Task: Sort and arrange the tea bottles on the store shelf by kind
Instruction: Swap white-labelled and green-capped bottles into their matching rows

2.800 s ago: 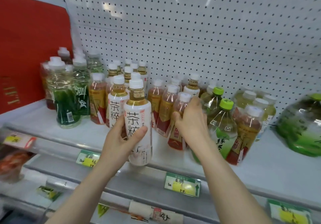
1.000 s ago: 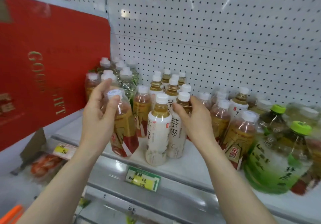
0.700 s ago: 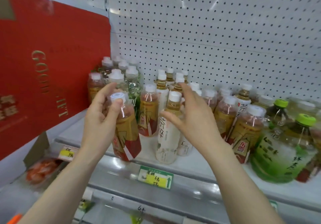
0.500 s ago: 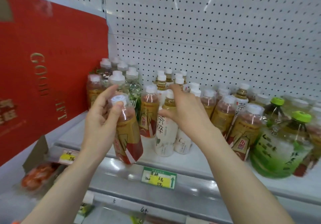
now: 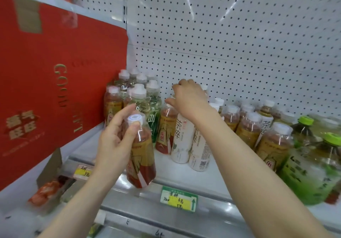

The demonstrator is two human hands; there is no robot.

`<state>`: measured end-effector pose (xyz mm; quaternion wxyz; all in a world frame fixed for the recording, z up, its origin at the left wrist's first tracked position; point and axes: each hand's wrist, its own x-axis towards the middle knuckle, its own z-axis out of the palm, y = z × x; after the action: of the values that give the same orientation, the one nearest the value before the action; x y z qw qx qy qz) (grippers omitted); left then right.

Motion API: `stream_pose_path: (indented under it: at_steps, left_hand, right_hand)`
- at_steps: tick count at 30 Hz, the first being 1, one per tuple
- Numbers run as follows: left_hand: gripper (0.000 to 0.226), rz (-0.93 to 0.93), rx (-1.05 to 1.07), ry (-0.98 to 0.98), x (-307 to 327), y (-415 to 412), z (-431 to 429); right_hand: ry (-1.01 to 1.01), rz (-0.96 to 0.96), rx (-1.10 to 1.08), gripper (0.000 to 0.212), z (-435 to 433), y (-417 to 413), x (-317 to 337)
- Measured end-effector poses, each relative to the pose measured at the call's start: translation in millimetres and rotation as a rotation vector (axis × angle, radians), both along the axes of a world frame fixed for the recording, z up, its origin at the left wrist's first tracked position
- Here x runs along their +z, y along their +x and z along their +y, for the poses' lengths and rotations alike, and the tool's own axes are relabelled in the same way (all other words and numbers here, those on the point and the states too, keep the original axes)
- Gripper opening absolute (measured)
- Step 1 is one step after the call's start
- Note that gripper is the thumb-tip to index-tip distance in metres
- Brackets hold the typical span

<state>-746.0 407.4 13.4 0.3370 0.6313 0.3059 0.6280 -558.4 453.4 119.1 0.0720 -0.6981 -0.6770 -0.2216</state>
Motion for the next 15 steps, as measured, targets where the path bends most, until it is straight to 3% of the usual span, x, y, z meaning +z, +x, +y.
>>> stream_pose_path:
  at_steps: [3, 5, 7, 9, 12, 15]
  left_hand:
    - [0.039, 0.005, -0.005, -0.006, 0, -1, 3]
    - [0.04, 0.0, -0.004, -0.006, 1, -2, 4]
    - [0.04, -0.011, 0.002, -0.003, 2, -3, 4]
    - [0.039, -0.023, 0.007, 0.007, 2, -6, 3]
    - [0.038, -0.035, 0.006, 0.01, 1, -9, 0]
    - [0.042, -0.055, -0.013, 0.022, 6, -12, -3]
  right_hand:
    - [-0.261, -0.066, -0.125, 0.052, 15, -9, 4]
    - [-0.312, -0.112, -0.164, 0.04, 17, -15, 4]
    - [-0.315, -0.082, -0.112, 0.039, 14, -22, 4]
    - [-0.3, -0.023, -0.025, 0.051, 5, -29, 2]
    - [-0.189, -0.019, 0.053, 0.046, -10, -28, -3]
    - [-0.09, 0.2, 0.111, 0.05, -34, -17, -2]
